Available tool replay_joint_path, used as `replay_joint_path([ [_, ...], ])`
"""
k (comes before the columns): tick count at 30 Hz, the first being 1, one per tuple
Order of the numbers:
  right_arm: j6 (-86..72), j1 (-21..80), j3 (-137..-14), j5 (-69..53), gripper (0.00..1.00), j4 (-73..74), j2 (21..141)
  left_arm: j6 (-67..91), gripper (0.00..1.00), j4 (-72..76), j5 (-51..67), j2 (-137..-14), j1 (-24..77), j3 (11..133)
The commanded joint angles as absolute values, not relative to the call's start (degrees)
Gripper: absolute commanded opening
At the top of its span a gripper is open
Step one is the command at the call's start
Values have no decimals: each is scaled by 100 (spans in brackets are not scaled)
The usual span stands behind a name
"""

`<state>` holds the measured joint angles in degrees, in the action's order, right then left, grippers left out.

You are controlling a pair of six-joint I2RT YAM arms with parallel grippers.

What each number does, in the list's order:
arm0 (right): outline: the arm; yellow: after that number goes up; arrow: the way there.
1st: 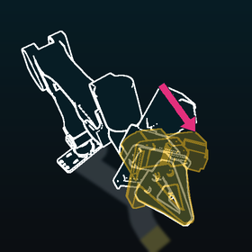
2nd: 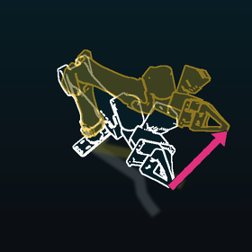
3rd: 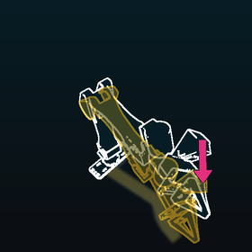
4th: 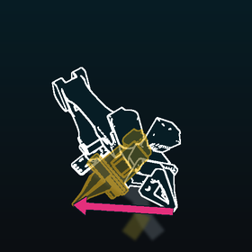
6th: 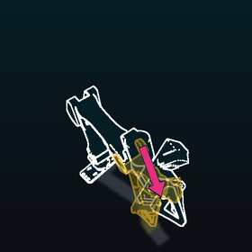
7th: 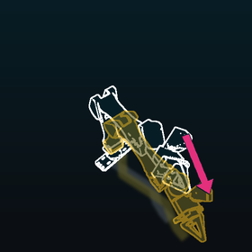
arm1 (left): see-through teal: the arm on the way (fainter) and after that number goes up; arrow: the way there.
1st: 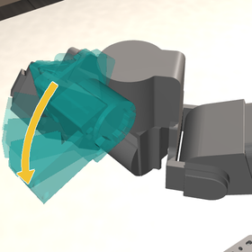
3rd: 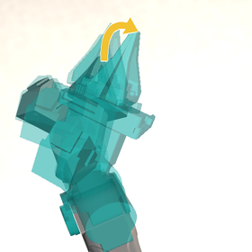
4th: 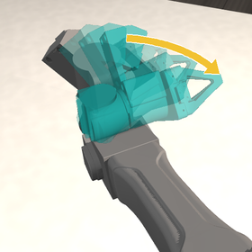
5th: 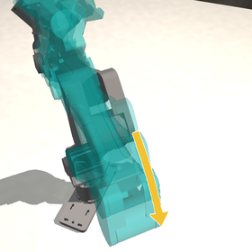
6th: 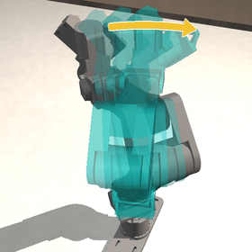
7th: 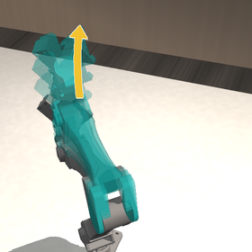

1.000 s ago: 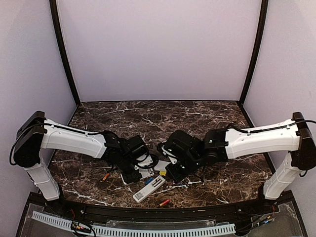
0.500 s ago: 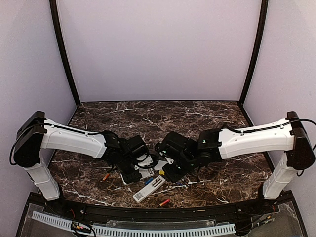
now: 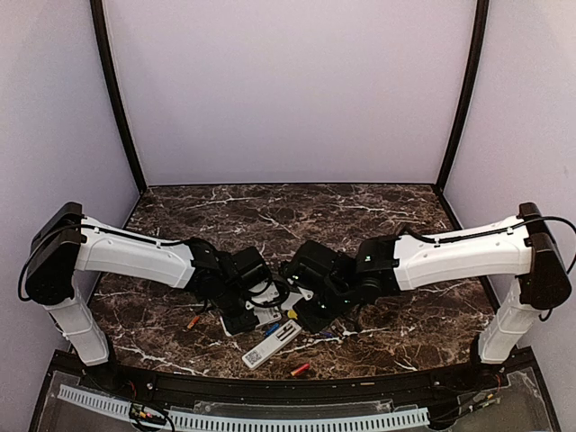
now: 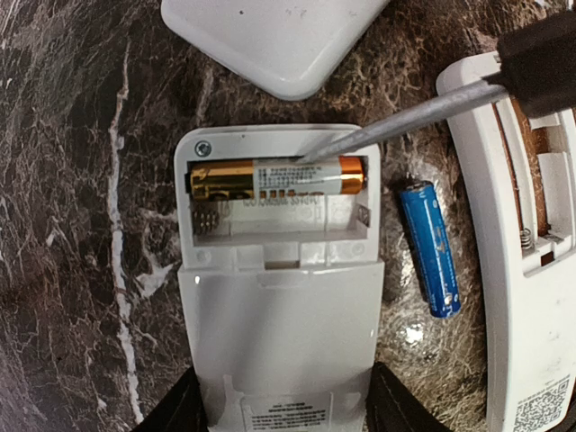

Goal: Unload the batteries from the remote control
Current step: Hold the remote control without the battery cover at the center of the board, then remove the battery from the remote control without the battery cover.

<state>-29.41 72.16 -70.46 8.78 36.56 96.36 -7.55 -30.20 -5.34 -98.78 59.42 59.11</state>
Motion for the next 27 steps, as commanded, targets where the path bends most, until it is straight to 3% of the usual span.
replay_joint_path([
  [1, -2913, 7277, -7210, 899, 0, 3728, 9808, -849, 33, -3247, -316, -10055, 6018, 5874],
  [14, -3161, 7424, -7784, 1292, 0, 4569, 10288, -853, 32, -3258, -318, -10071, 6017, 5883],
  [27, -3531, 7050, -7009, -99, 0, 3253, 9907, -850, 32, -3268, -315, -10072, 6017, 5875],
])
